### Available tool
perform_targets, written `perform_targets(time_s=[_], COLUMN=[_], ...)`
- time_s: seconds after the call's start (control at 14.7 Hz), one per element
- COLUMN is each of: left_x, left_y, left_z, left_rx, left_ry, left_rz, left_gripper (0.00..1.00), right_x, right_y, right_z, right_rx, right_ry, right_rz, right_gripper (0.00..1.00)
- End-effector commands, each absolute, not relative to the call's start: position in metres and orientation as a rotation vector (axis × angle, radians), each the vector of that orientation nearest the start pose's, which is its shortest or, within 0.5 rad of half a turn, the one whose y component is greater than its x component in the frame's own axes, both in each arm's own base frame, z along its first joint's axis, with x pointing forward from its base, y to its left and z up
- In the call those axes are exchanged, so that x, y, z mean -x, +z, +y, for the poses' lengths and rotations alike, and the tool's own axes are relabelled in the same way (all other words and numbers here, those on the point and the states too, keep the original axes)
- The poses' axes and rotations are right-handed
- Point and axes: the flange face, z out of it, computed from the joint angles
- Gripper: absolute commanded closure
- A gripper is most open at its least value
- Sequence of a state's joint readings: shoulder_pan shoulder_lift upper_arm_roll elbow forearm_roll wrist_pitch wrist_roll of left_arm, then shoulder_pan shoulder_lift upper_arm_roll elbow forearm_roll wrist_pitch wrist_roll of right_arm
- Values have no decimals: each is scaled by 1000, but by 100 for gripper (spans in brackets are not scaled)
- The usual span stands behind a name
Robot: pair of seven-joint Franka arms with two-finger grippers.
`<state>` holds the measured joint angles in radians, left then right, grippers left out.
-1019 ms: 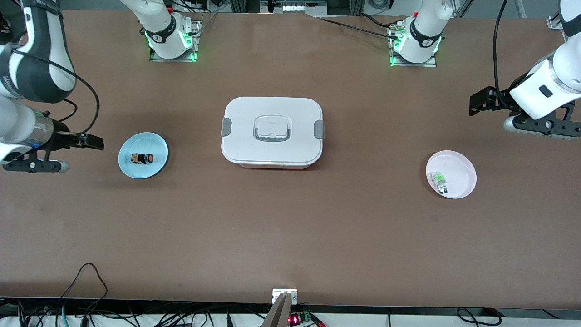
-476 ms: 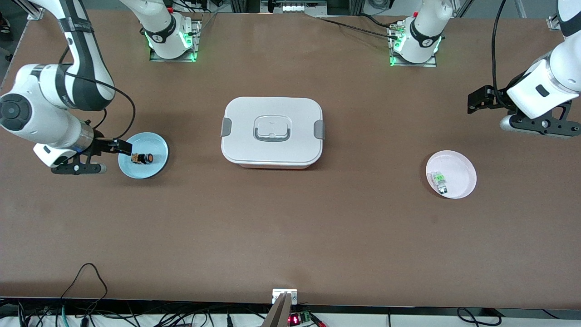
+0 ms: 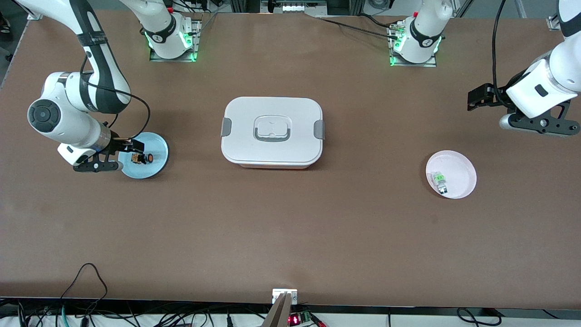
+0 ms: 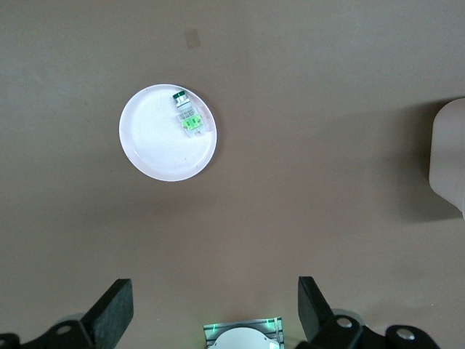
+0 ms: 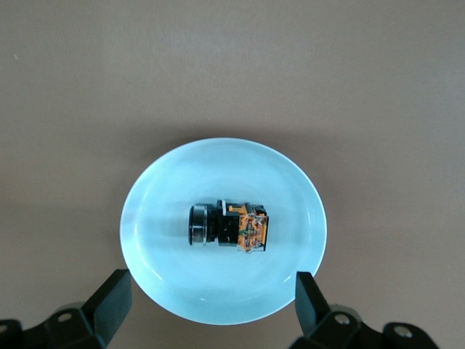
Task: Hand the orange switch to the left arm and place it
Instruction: 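Move the right gripper over the orange switch on the blue plate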
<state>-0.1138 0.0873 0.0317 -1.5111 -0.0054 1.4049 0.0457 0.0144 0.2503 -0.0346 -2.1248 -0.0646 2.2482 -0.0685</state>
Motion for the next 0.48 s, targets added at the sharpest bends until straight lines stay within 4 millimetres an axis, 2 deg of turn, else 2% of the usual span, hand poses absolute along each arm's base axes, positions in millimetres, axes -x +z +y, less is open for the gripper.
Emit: perform_targets(time_s=[0.0, 0.14, 0.41], left_x=[-558, -558, -558], left_y=[599, 599, 599], left_z=[-46, -46, -47], left_rx=[3110, 3110, 3110], left_ry=[299, 299, 299], left_rz=[183, 183, 185], left_gripper=[0, 0, 0], right_x=[-557, -558, -561], right_y=[265, 257, 227], right_z=[-26, -30, -37], right_rx=[3172, 3172, 3176], right_ry=[212, 211, 187], right_rz=[-273, -244, -144], right_gripper=[0, 0, 0])
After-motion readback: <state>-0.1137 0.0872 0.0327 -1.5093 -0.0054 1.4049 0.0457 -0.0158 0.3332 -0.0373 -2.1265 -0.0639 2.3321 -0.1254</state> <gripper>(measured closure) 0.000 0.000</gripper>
